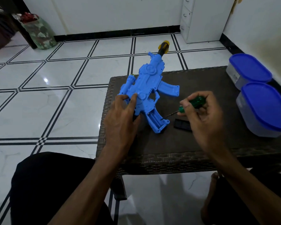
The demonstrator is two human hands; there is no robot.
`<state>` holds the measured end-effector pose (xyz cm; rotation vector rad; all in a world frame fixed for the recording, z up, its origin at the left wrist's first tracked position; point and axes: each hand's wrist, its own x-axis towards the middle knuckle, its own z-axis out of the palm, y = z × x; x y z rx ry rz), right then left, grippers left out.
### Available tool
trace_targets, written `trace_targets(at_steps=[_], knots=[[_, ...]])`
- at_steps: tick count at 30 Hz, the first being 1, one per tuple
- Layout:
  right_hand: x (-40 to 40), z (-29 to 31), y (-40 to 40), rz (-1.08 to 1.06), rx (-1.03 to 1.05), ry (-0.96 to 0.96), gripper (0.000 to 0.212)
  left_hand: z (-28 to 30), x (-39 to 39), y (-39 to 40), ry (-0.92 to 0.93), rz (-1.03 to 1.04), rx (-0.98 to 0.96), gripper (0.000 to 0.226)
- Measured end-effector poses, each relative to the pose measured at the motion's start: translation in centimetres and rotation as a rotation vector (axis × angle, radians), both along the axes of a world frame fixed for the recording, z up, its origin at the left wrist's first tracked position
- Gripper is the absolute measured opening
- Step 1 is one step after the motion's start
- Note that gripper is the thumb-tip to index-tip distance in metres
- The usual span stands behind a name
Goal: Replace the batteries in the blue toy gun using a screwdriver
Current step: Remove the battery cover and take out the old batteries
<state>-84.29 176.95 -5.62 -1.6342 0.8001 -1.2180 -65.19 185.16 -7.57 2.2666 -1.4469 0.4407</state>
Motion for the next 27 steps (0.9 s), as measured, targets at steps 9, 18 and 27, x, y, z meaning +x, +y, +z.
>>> trace_targets(at_steps=[9,18,27], knots=[[0.6,-1.2,-0.2,0.097,0.000,-0.043,0.016,0.2,0.0,0.1,0.037,0.008,0.007,0.060],[1.6,-2.1,0.3,0.099,0.062,-0.094,0.019,-0.8,0.6,0.1,0.157,0.066,0.035,0.063],[2.0,-3.6,-0.2,0.093,0.081,-0.099,0.015,-1.1,0.9,0.0,0.150,0.066,0.046,0.065]])
